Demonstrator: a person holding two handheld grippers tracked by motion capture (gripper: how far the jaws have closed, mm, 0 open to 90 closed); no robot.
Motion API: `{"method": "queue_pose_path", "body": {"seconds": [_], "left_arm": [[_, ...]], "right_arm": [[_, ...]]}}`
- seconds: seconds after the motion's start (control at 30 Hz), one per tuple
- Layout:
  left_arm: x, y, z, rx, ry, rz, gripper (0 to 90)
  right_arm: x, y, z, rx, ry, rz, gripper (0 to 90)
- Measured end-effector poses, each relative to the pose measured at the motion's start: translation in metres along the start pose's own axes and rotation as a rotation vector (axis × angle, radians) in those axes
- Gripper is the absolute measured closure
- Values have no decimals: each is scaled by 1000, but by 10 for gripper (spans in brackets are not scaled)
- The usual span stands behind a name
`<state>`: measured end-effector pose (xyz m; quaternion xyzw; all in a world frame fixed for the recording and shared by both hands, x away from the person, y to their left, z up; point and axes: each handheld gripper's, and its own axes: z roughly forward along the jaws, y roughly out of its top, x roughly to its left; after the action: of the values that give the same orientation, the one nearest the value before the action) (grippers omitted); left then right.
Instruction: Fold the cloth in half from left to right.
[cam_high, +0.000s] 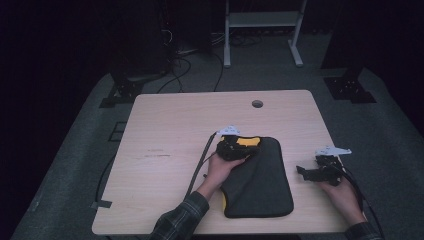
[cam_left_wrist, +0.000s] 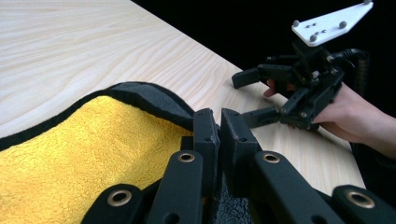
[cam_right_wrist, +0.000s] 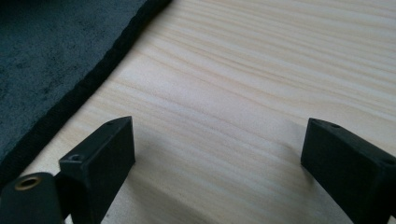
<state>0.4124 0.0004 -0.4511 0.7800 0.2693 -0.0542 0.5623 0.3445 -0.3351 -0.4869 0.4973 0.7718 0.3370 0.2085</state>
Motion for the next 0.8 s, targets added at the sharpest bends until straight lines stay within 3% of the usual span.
{"method": "queue_pose_path", "body": {"seconds": [0.27,0.8], "left_arm": [[-3,5,25,2,-3,-10,848],[-9,7,59,33,-30,-18,858]], "right_arm": [[0,0,0,0,0,1,89],[0,0,0,0,0,0,89]]}}
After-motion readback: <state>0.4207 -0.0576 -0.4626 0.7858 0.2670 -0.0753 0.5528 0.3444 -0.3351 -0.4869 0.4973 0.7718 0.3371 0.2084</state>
